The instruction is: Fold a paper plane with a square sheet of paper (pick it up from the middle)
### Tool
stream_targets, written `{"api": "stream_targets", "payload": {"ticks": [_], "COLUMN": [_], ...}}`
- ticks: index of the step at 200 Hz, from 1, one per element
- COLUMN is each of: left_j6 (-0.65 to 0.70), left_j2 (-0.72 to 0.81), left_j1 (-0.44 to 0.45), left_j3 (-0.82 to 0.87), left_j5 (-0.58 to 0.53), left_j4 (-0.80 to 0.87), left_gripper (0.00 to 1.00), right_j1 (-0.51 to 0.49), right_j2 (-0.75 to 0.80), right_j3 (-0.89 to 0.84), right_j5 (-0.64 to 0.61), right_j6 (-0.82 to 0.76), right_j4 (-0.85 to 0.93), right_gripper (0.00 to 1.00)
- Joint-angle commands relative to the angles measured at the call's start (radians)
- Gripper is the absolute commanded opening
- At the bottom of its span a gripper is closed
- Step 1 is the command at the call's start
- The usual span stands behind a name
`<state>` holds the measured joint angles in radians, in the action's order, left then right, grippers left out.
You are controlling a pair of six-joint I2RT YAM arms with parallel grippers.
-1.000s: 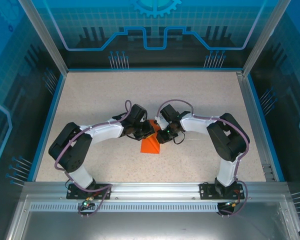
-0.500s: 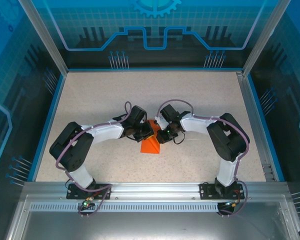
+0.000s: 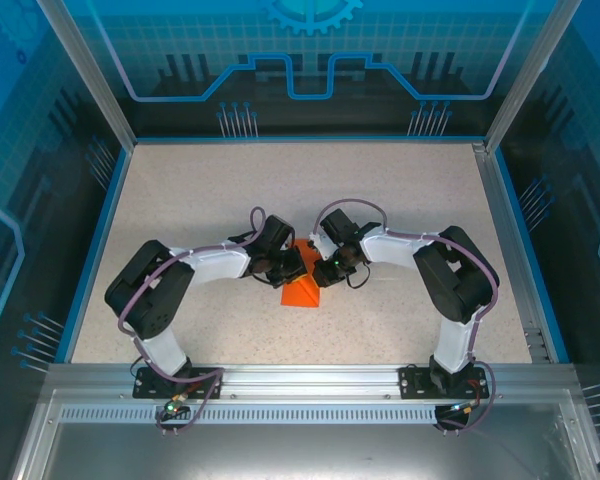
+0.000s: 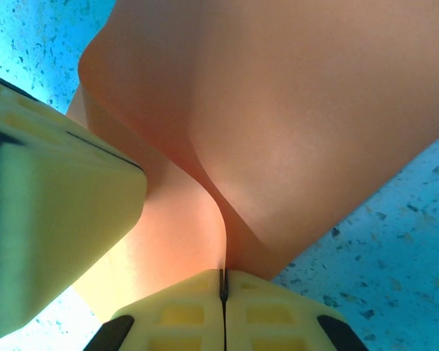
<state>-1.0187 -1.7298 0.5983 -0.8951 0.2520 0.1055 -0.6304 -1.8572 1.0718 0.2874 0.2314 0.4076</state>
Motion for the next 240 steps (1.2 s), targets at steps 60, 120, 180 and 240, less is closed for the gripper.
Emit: {"api": "stream_targets", "payload": {"ticks": [60,120,180,240], "left_j6": [0.023,0.031,0.044,0.052], "left_j2": [-0.042,-0.064,-0.064,-0.068], "left_j1": [-0.004,-0.002,-0.001,0.0], "left_j3": [0.044,0.082,0.086,0.076], "left_j5": [-0.001,-0.022,-0.03,-0.035], "left_j4": [-0.034,-0.034,-0.023,-0.015], "left_gripper": [0.0,0.0,0.0,0.0], "right_j1": [-0.012,-0.012,0.043,0.006], "right_j2": [-0.039,-0.032,0.175,0.219], "right_j3": [0.001,0.009,-0.035,-0.098], "right_j5": [-0.021,-0.019,0.022,0.266], "right_j6": [0.008,0.017,0.081,0.167], "right_j4": [0.009,0.017,0.012,-0.058], "right_gripper": [0.06,0.1,0.3,0.16]}}
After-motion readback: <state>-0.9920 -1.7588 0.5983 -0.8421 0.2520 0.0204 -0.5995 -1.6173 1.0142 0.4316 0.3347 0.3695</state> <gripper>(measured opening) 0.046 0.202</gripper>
